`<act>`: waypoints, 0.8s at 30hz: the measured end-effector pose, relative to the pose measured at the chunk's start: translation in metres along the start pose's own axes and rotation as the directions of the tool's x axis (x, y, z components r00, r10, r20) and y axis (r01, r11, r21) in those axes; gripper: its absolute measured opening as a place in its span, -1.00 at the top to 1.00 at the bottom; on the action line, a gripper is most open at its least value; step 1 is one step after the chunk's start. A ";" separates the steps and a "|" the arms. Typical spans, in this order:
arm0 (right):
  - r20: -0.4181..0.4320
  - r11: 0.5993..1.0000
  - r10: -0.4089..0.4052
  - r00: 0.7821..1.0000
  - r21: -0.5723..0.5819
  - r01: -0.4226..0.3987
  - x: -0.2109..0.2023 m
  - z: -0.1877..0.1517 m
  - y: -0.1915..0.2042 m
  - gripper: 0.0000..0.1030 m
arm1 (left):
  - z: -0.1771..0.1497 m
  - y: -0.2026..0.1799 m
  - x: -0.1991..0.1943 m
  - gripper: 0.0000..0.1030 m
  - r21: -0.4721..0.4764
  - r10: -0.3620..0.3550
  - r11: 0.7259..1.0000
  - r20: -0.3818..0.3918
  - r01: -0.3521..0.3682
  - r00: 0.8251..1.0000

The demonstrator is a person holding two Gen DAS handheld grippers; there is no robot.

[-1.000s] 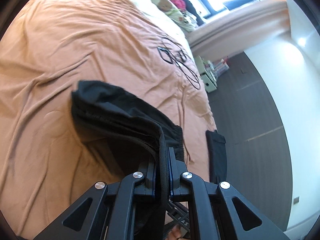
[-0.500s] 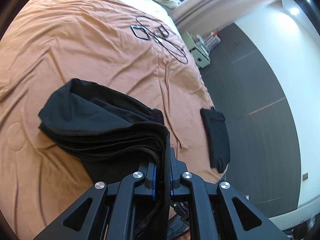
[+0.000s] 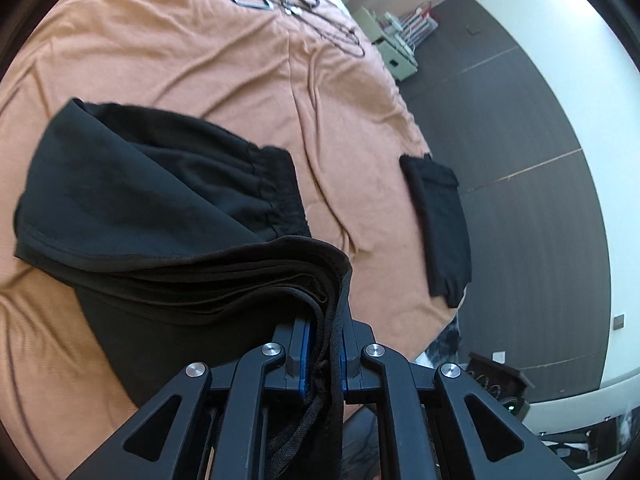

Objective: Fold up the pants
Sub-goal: 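Open both tools and release the folded pants onto the duvet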

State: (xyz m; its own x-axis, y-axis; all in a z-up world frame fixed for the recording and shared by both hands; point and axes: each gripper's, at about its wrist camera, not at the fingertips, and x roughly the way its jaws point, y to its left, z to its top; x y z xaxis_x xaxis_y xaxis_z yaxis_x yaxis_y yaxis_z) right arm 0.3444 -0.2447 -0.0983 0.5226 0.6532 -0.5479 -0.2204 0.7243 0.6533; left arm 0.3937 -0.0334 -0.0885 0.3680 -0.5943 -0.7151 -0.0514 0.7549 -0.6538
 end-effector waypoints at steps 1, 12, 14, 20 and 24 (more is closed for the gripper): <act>0.001 1.000 -0.004 1.000 0.004 0.004 -0.003 0.000 -0.003 0.31 | -0.001 0.000 0.006 0.68 -0.006 0.002 1.000 -0.013 -0.002 1.000; 0.024 0.999 -0.009 1.000 0.034 0.008 -0.024 0.006 -0.016 -0.02 | -0.013 0.000 0.001 -0.66 -0.011 -0.074 0.997 -0.036 0.073 0.997; 0.038 0.999 -0.003 0.999 0.038 0.001 -0.027 0.008 -0.016 -0.07 | -0.015 0.007 -0.008 -0.69 -0.017 -0.068 0.998 -0.024 0.068 0.997; 0.063 0.997 0.047 0.997 0.053 -0.050 -0.029 0.011 -0.016 -0.42 | -0.018 0.038 -0.028 -0.76 -0.061 -0.036 0.997 0.029 0.038 0.999; 0.056 0.996 0.067 0.996 0.056 -0.070 -0.020 0.015 -0.016 -0.48 | -0.018 0.068 -0.036 -0.77 -0.120 -0.004 0.993 0.056 0.011 0.998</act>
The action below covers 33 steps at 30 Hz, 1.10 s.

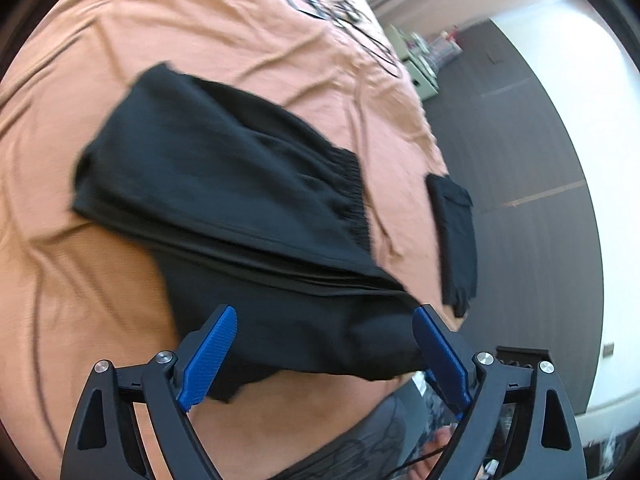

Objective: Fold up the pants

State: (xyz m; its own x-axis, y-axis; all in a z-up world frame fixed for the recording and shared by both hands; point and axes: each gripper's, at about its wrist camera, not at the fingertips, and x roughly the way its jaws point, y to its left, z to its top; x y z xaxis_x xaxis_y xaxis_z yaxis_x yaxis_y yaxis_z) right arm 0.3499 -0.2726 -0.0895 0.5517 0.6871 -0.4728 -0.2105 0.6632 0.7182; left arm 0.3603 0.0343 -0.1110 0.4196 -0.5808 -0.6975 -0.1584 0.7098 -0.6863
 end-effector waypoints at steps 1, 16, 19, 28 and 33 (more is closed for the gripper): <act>-0.009 1.000 -0.003 1.000 0.000 0.003 0.003 0.001 0.001 -0.49 | 0.001 0.009 -0.002 -0.77 -0.018 0.007 1.000 0.008 -0.007 1.000; -0.091 1.000 -0.012 0.996 0.012 0.013 0.051 0.016 0.025 -0.50 | 0.024 0.066 0.015 -0.77 -0.151 0.015 0.988 0.057 -0.006 0.998; -0.106 1.000 -0.016 0.994 0.019 0.018 0.057 0.017 0.027 -0.50 | 0.030 0.069 0.023 -0.76 -0.160 0.035 0.987 0.069 -0.024 0.997; -0.095 0.998 -0.031 0.995 0.046 0.035 0.064 0.015 0.021 -0.50 | 0.050 0.073 -0.005 -0.54 -0.162 0.101 0.984 0.194 -0.070 0.976; -0.108 0.999 -0.024 0.994 0.035 0.028 0.062 0.012 0.016 -0.50 | 0.065 0.069 -0.014 0.10 -0.150 0.120 0.985 0.205 -0.090 0.971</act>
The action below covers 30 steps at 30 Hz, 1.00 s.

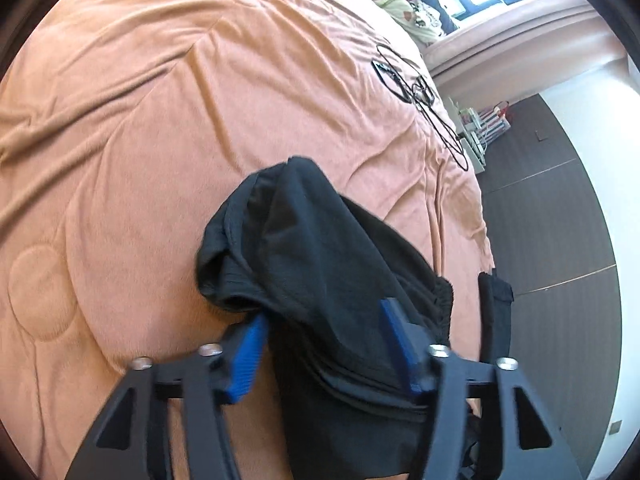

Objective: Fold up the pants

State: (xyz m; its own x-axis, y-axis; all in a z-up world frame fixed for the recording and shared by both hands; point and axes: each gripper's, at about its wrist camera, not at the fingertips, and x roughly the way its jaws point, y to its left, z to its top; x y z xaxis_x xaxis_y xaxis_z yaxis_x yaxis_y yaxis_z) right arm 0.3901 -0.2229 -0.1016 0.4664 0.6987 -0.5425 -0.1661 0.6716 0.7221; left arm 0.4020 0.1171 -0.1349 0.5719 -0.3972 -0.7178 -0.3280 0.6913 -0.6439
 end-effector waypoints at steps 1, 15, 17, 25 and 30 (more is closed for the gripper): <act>0.000 1.000 0.000 1.000 -0.003 0.000 -0.001 -0.001 -0.001 -0.41 | 0.003 -0.001 0.000 0.37 0.003 0.007 1.000 -0.001 -0.007 1.000; -0.035 0.999 -0.008 0.999 -0.046 0.006 -0.013 -0.012 -0.012 0.71 | 0.035 -0.057 -0.004 0.85 0.117 0.014 0.993 0.047 -0.019 0.999; -0.035 0.999 -0.016 0.999 -0.042 0.014 -0.015 -0.013 -0.014 0.71 | 0.040 -0.069 -0.001 0.85 0.138 0.015 0.990 0.045 -0.021 0.999; -0.041 0.998 0.010 0.999 -0.056 -0.012 -0.019 -0.021 -0.014 0.87 | 0.055 -0.115 0.018 0.86 0.228 0.024 0.973 0.026 -0.030 0.999; -0.043 0.997 0.042 0.998 -0.056 -0.045 -0.024 -0.023 -0.016 0.88 | 0.058 -0.143 0.040 0.86 0.289 0.039 0.957 0.003 -0.038 0.999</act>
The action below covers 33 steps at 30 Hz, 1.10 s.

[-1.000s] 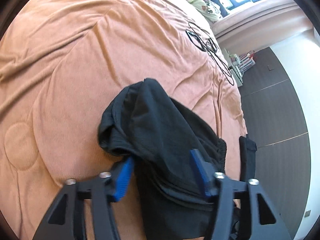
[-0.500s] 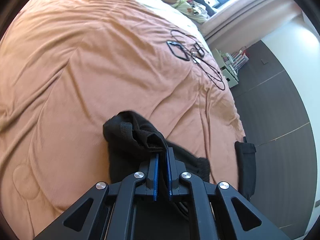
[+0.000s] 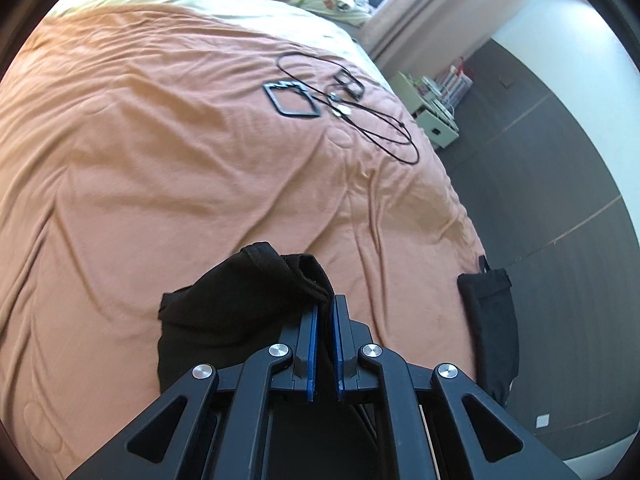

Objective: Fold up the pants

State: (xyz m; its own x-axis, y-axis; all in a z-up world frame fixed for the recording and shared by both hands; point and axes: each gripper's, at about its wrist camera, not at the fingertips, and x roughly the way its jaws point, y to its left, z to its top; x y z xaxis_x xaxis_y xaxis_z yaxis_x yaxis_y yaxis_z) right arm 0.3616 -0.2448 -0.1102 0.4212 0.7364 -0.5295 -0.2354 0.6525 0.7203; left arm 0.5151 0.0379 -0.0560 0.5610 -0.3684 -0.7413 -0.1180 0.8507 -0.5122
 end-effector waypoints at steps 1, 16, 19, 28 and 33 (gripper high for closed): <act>-0.001 1.000 0.002 1.000 0.001 -0.002 -0.001 -0.001 -0.001 0.88 | 0.002 -0.005 0.007 0.85 0.013 0.002 1.000 -0.014 -0.002 1.000; -0.001 1.000 0.003 1.000 0.016 -0.003 -0.005 -0.005 -0.008 0.90 | -0.034 0.025 -0.001 -0.12 0.013 0.028 1.000 -0.038 -0.028 0.999; -0.005 1.000 0.009 1.000 0.017 -0.009 -0.008 -0.007 -0.008 0.90 | -0.052 0.047 -0.008 -0.12 -0.026 0.040 0.999 -0.051 -0.041 0.998; -0.014 0.999 -0.024 1.000 0.032 0.024 -0.020 -0.018 -0.015 0.90 | -0.105 0.087 -0.018 -0.12 -0.122 0.005 0.992 -0.102 -0.017 0.995; -0.042 0.997 -0.039 0.998 0.070 0.042 -0.021 -0.017 -0.019 0.83 | -0.129 0.096 -0.014 -0.12 -0.183 -0.057 0.983 -0.136 0.031 0.989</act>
State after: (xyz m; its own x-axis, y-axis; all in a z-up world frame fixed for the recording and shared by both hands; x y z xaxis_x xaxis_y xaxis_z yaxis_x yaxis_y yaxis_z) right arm 0.3419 -0.2695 -0.1201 0.3934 0.7168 -0.5756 -0.1559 0.6691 0.7266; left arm 0.3906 0.0762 -0.1504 0.4502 -0.4636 -0.7631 -0.2481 0.7561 -0.6057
